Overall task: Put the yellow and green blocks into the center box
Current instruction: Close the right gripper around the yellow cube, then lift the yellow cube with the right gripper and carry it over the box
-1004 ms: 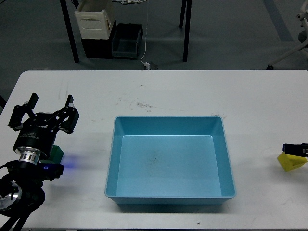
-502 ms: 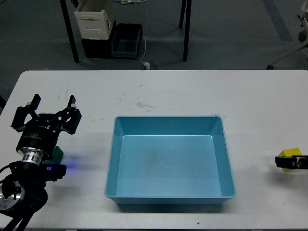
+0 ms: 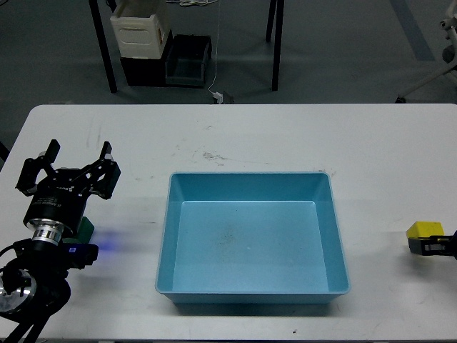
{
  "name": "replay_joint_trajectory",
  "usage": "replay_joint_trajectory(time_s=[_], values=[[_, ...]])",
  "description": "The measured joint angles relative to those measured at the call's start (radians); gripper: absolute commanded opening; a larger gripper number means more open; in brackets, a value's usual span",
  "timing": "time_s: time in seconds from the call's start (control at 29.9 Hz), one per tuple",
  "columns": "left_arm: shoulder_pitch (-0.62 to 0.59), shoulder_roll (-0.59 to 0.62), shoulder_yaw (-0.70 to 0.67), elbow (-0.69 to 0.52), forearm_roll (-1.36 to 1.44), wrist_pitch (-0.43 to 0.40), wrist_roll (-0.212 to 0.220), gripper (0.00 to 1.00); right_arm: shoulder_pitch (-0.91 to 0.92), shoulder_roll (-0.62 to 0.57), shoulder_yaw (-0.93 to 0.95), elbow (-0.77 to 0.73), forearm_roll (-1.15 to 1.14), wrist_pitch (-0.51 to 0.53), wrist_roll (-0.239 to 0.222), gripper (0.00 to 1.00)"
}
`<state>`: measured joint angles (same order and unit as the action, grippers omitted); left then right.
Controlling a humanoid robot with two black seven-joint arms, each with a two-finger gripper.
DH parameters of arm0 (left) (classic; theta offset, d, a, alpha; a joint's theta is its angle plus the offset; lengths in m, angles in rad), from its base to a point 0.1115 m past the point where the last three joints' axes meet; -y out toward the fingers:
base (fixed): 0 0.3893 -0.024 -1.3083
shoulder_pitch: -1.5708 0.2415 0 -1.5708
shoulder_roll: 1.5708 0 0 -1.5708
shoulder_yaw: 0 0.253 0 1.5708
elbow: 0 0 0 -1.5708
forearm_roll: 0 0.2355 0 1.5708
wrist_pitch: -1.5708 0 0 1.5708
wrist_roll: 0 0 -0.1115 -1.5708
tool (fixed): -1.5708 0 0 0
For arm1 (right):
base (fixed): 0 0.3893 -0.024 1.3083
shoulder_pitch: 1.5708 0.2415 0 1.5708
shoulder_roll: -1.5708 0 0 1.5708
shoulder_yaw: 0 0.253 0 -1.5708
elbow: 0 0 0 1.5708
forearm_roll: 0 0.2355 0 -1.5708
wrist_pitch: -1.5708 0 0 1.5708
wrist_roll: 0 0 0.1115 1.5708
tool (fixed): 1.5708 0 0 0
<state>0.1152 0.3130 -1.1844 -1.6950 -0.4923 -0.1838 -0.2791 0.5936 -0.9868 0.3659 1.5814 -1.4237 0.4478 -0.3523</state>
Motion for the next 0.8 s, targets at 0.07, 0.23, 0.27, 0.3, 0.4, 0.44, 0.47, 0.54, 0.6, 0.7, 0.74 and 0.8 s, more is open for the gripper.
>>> replay_joint_trajectory(time_s=[0.07, 0.23, 0.27, 0.3, 0.4, 0.44, 0.47, 0.54, 0.6, 0.7, 0.74, 0.8], values=[[-0.006, 0.003, -0.009, 0.006, 0.000, 0.000, 0.000, 1.00, 0.004, 0.000, -0.001, -0.004, 0.002, 0.005, -0.007, 0.20], [-0.027, 0.021, -0.040, 0.012, -0.002, 0.023, 0.001, 1.00, 0.006, 0.004, 0.000, -0.021, 0.006, 0.006, -0.031, 0.00], [-0.029, 0.027, -0.047, 0.013, -0.002, 0.026, 0.001, 1.00, 0.005, 0.005, 0.000, -0.028, 0.006, 0.006, -0.032, 0.00], [-0.029, 0.031, -0.050, 0.013, -0.002, 0.027, 0.001, 1.00, 0.004, 0.006, 0.000, -0.036, 0.006, 0.006, -0.033, 0.00], [-0.031, 0.040, -0.053, 0.014, -0.002, 0.029, 0.002, 1.00, 0.005, 0.015, 0.006, -0.059, 0.006, 0.006, -0.034, 0.00], [-0.031, 0.041, -0.053, 0.014, -0.002, 0.029, 0.002, 1.00, 0.006, 0.017, 0.010, -0.065, 0.006, 0.006, -0.034, 0.00], [-0.031, 0.044, -0.053, 0.014, -0.002, 0.030, 0.002, 1.00, 0.010, 0.019, 0.017, -0.071, 0.007, 0.006, -0.034, 0.00], [-0.031, 0.051, -0.053, 0.014, -0.003, 0.030, 0.002, 1.00, 0.020, 0.021, 0.036, -0.077, 0.008, 0.002, -0.034, 0.00], [-0.031, 0.063, -0.054, 0.014, -0.003, 0.030, 0.002, 1.00, 0.029, 0.021, 0.073, -0.077, 0.010, -0.005, -0.032, 0.00], [-0.029, 0.079, -0.055, 0.014, -0.003, 0.028, 0.002, 1.00, 0.033, 0.013, 0.159, -0.077, 0.013, -0.009, -0.032, 0.00], [-0.029, 0.083, -0.055, 0.014, -0.003, 0.027, 0.002, 1.00, 0.034, 0.012, 0.188, -0.077, 0.013, -0.010, -0.030, 0.00], [-0.035, 0.102, -0.058, 0.018, -0.002, 0.028, 0.002, 1.00, 0.034, 0.009, 0.257, -0.080, 0.013, -0.008, -0.025, 0.00]])
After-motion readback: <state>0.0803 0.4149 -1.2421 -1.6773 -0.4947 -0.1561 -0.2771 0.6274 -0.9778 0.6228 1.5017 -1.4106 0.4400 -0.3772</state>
